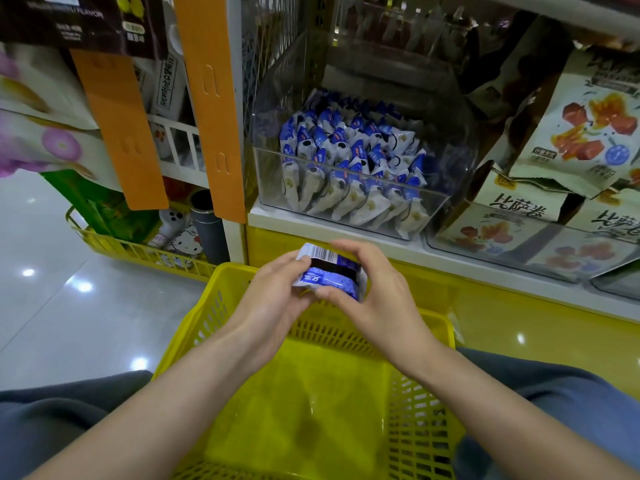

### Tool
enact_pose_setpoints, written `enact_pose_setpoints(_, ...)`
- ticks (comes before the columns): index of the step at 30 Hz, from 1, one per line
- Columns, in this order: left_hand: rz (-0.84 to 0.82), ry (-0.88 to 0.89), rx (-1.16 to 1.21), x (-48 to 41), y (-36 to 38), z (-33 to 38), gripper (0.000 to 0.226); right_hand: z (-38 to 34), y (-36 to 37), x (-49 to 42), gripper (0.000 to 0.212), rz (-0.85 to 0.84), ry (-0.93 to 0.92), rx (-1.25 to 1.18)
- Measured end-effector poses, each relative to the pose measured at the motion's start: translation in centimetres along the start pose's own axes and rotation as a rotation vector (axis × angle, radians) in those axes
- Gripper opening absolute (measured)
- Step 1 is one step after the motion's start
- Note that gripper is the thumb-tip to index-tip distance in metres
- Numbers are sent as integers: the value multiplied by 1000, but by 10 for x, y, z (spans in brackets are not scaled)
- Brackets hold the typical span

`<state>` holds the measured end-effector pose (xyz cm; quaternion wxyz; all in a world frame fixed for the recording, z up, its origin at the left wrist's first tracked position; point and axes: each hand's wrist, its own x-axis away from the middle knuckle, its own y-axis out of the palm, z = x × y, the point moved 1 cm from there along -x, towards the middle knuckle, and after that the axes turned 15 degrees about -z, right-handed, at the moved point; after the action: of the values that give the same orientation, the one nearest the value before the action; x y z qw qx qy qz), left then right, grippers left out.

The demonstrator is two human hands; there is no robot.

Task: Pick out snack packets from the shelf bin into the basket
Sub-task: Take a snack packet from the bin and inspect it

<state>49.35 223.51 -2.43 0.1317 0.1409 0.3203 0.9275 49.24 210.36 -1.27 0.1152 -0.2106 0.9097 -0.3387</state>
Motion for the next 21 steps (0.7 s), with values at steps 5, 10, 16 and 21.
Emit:
enact_pose_setpoints(5,36,32,-22,0,3,2,27,7,-7,-3,76,-40,299,-357)
enact_pose_setpoints(10,22,224,-927,7,-3,6,48,3,-19,-2,73,-91,288,-376)
enact_pose_setpoints(16,-55,306,-1160,7,-7,8,25,9,-21,0,76,-86,300,-661)
enact_pose_setpoints(21,-65,341,-1329,10,-9,11,17,10,-16,2,28,-115,240,-725)
